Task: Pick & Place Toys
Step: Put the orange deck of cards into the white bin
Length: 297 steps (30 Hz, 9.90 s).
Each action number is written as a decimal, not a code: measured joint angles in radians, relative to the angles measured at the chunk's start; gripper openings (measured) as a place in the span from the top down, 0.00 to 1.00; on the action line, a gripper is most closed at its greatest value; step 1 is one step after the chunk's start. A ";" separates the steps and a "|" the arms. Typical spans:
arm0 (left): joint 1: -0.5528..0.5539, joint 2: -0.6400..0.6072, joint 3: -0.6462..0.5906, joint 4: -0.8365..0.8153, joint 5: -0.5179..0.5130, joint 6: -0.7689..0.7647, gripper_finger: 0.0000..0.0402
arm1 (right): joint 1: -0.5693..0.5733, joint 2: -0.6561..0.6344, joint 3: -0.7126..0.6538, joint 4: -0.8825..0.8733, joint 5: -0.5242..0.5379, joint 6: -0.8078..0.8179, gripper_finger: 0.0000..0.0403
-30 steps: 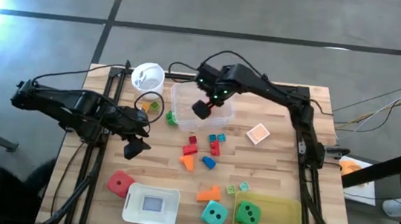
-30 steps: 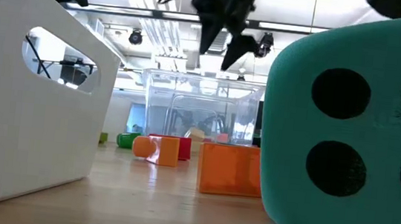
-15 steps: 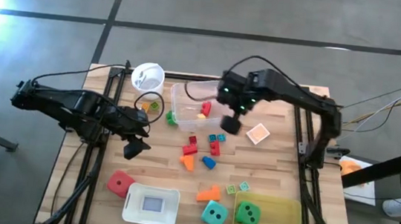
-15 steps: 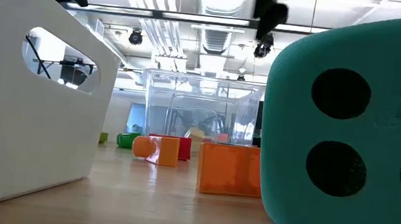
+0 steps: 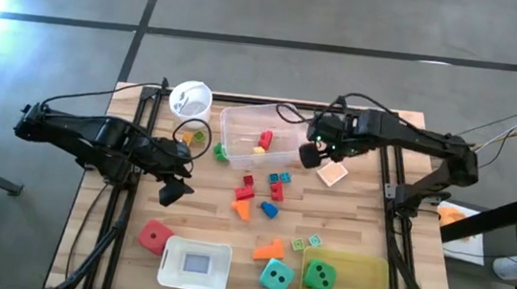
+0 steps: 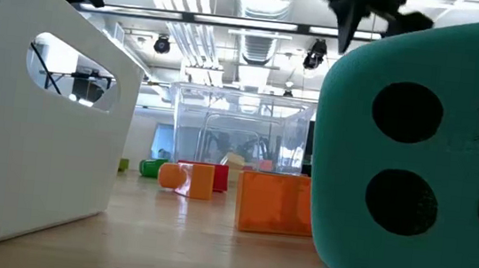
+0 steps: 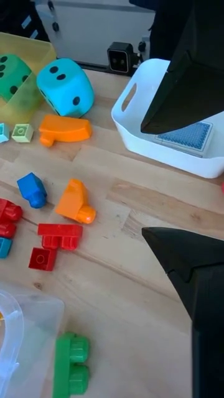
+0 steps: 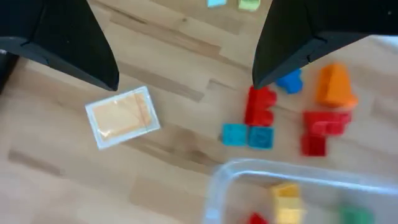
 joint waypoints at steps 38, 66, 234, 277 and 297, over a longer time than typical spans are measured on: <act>-0.001 0.000 0.000 -0.006 0.072 0.042 0.35 | -0.047 -0.063 -0.629 0.386 0.103 1.068 0.10; 0.000 -0.011 0.000 -0.023 0.098 0.034 0.35 | -0.130 0.044 -0.755 0.608 0.006 0.985 0.10; 0.197 0.281 0.170 0.678 0.027 -0.358 0.84 | 0.270 0.266 0.574 0.102 0.178 -0.896 0.05; -0.591 0.420 0.165 0.221 -0.300 -1.147 0.84 | 0.471 0.223 0.472 -0.045 0.185 -0.508 0.04; -0.615 0.474 -0.088 0.518 -0.295 -1.262 0.84 | 0.522 0.113 0.156 0.095 0.189 -0.317 0.04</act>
